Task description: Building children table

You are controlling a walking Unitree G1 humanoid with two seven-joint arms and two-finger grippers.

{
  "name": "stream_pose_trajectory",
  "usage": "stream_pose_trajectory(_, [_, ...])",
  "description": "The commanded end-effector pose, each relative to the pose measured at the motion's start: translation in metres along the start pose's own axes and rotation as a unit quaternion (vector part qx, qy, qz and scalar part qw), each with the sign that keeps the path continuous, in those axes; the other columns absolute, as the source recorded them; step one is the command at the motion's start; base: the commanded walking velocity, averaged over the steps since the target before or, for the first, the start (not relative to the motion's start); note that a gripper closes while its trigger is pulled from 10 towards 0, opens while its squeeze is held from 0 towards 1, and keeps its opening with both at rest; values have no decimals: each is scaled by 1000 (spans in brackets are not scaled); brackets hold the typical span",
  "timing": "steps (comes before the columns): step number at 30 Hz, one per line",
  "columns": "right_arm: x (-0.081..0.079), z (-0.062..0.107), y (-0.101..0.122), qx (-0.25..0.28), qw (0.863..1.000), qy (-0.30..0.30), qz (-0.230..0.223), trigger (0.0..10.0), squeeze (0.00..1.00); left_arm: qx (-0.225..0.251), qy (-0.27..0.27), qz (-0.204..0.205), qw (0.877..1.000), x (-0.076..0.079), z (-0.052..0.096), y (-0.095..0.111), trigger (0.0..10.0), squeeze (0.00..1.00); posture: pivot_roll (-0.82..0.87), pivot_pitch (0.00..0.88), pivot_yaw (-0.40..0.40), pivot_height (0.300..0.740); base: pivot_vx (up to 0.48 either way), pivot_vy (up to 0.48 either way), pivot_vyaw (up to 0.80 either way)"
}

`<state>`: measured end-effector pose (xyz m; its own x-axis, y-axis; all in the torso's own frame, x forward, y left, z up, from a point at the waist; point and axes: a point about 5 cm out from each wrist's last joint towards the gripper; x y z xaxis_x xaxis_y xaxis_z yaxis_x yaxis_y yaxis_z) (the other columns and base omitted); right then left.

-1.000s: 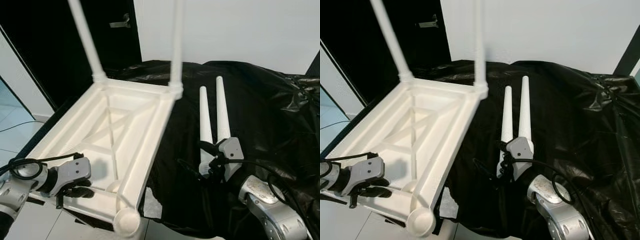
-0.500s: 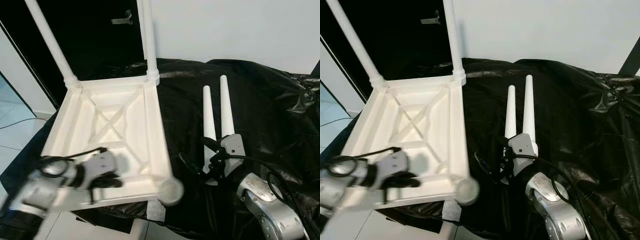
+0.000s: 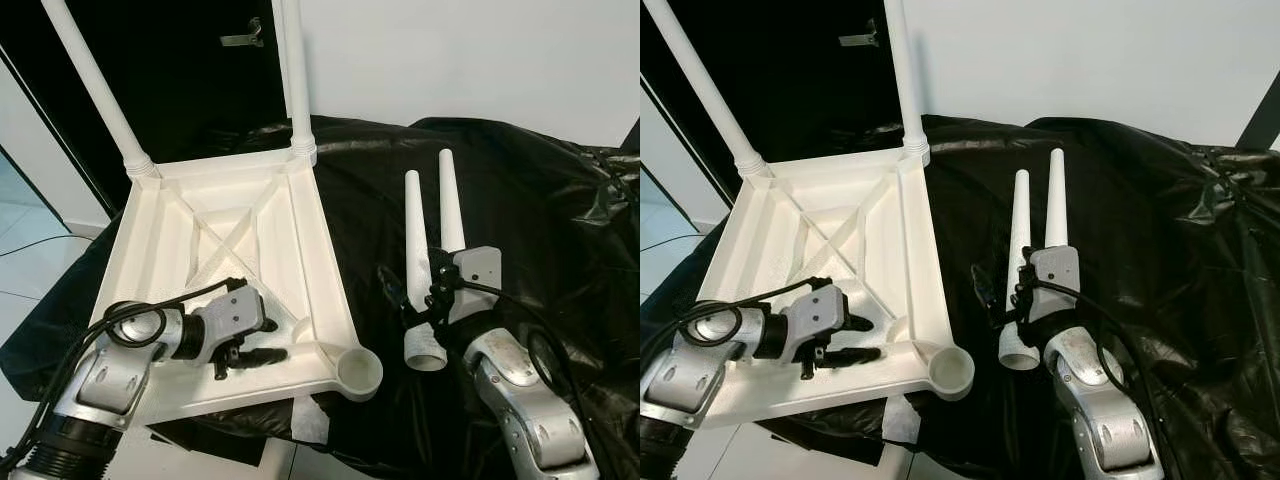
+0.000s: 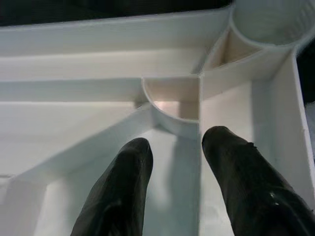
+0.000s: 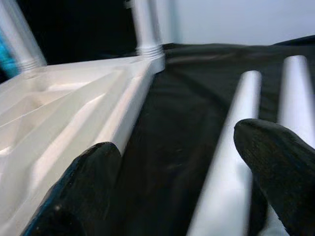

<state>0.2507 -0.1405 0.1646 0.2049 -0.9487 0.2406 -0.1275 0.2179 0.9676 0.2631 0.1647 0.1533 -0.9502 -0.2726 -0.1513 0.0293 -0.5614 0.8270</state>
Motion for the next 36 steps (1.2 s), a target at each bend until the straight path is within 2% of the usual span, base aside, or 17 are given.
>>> stream_pose_trajectory(1, [6, -3, -1, -8, 999, -36, -1, 10000, 0, 65, 146, -8, 987, -14, 6, 17, 10000, 0, 58, 20, 42, 740, 0, 0, 0])
stream_pose_trajectory(4, [9, -5, -2, -16, 998, -58, -6, 10000, 0, 86, 142, -9, 986, -12, 6, 23, 10000, 0, 56, 17, 42, 740, 0, 0, 0])
stream_pose_trajectory(6, [13, -7, -4, -34, 995, -92, -14, 10000, 0, 112, 134, -10, 985, -7, 3, 32, 10000, 0, 51, 13, 41, 740, 0, 0, 0])
stream_pose_trajectory(8, [13, -7, -4, -34, 995, -92, -14, 10000, 0, 112, 134, -10, 985, -7, 3, 32, 10000, 0, 51, 13, 41, 740, 0, 0, 0])
stream_pose_trajectory(14, [25, -7, -22, -92, 982, -155, -50, 10000, 0, 149, 114, -7, 982, 5, -7, 45, 10000, 0, 43, 1, 38, 740, 0, 0, 0])
stream_pose_trajectory(20, [37, -9, -36, -133, 970, -188, -74, 10000, 0, 177, 96, 10, 979, 16, -18, 54, 10000, 0, 39, 0, 36, 740, 0, 0, 0])
stream_pose_trajectory(22, [37, -9, -36, -133, 970, -188, -74, 10000, 0, 177, 96, 10, 979, 16, -18, 54, 10000, 0, 39, 0, 36, 740, 0, 0, 0])
stream_pose_trajectory(27, [44, -17, -46, -166, 963, -193, -89, 10000, 0, 191, 89, 26, 977, 21, -28, 58, 10000, 0, 33, 1, 36, 740, 0, 0, 0])
stream_pose_trajectory(36, [43, -28, -51, -194, 960, -166, -117, 10000, 0, 191, 101, 28, 976, 16, -28, 59, 10000, 0, 33, 5, 35, 740, 0, 0, 0])
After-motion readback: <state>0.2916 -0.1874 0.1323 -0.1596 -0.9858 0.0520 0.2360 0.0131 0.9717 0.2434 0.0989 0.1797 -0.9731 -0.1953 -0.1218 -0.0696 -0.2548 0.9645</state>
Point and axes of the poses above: a point about 5 cm out from each wrist's last joint towards the gripper, its own z axis pointing back from the gripper into the wrist, its own y axis along the axis of the wrist's last joint, x = y × z, and after that the axes turned 9 degrees about z, right-handed
